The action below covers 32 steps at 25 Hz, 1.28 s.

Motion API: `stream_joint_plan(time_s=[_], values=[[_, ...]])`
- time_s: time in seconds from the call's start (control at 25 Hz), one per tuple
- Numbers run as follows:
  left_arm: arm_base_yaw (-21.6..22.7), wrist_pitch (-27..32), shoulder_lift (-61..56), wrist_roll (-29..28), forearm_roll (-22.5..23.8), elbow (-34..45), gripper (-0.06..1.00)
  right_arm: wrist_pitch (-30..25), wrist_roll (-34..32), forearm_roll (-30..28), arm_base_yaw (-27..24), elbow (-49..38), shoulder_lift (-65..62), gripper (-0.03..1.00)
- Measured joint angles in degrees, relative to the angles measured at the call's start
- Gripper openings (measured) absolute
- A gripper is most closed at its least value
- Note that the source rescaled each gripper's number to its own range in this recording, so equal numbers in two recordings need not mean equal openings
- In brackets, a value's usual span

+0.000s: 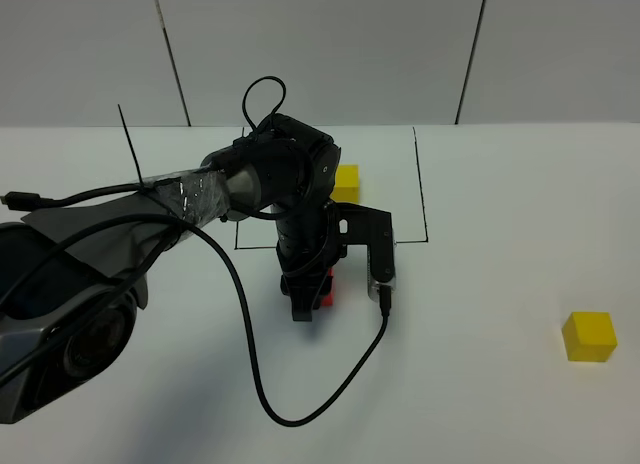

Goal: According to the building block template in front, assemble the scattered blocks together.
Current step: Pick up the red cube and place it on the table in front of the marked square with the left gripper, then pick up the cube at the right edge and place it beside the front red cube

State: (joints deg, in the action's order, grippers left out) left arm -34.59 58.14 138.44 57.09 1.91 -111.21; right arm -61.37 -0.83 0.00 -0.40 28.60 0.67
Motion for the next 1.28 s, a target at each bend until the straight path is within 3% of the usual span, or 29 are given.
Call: stream_joint_plan(time_s=[0.12,0.2,0.44,0.56,0.68,0.96,1.28], values=[[0.0,0.0,0.0,0.0,-0.07,0.0,0.0,0.0,0.0,0.0,0.0,0.0,0.0,0.79],[0.0,0.0,0.0,0.0,-0.14,0.0,0.09,0.0,0.0,0.0,0.0,0.0,0.0,0.79],[0.0,-0.17,0.0,0.06,-0.2,0.0,0.76,0.0,0.0,0.0,0.0,0.0,0.0,0.79],[0.0,-0.65,0.0,0.11,-0.2,0.0,0.95,0.0,0.0,0.0,0.0,0.0,0.0,0.79],[-0.3,-0.6,-0.93,0.11,-0.03,0.0,1.0,0.0,0.0,0.0,0.0,0.0,0.0,0.79],[-2.96,1.35,-6.74,-1.08,-0.09,0.0,1.0,0.0,0.0,0.0,0.0,0.0,0.0,0.79],[-1.55,1.45,-13.21,-15.91,1.73,0.0,1.0,0.0,0.0,0.0,0.0,0.0,0.0,0.79]])
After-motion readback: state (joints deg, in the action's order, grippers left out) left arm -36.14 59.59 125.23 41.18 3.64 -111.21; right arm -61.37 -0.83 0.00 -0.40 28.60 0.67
